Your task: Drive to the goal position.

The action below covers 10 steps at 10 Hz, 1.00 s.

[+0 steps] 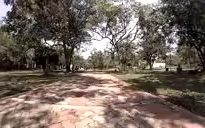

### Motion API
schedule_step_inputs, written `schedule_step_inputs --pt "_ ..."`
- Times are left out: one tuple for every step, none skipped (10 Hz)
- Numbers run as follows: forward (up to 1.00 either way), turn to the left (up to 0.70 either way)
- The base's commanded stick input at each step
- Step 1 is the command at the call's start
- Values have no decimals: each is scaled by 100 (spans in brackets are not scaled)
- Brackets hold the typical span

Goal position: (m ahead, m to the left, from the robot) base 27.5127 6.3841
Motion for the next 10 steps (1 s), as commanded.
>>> schedule_step_inputs --pt "70 0" --pt "70 0" --pt "70 0" --pt "70 0" --pt "70 0" --pt "70 0" --pt "70 0" --pt "70 0" --pt "70 0" --pt "70 0"
